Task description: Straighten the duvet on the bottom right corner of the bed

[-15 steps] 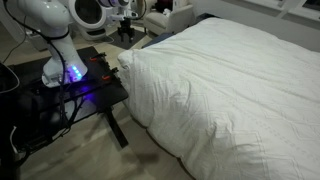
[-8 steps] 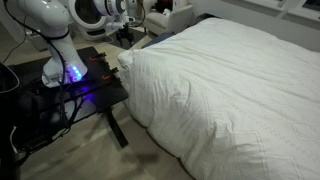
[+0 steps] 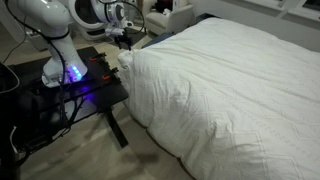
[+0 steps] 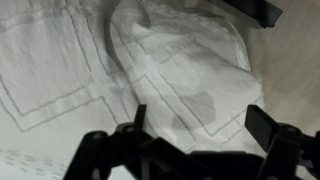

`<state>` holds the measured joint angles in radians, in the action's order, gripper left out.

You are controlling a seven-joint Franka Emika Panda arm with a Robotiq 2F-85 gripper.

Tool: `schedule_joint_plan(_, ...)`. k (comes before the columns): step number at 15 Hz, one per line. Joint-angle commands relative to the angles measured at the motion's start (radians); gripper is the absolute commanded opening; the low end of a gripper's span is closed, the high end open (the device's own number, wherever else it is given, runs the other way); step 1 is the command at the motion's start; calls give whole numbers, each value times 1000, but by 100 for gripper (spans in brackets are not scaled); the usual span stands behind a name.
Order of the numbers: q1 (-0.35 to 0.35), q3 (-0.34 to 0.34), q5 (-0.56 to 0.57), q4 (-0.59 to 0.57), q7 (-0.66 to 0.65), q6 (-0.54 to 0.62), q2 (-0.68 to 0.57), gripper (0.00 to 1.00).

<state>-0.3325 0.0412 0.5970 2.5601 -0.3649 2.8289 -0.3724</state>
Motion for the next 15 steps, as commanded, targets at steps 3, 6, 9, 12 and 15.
schedule_joint_plan(3,-165,174,224,-50,-247,139,-101,100)
schedule_joint_plan(6,-222,225,259,-88,-326,181,-166,100)
schedule_joint_plan(9,-241,245,241,-120,-359,244,-231,100)
schedule_joint_plan(12,-247,263,234,-150,-375,288,-295,100)
schedule_joint_plan(15,-270,304,230,-175,-399,322,-344,82)
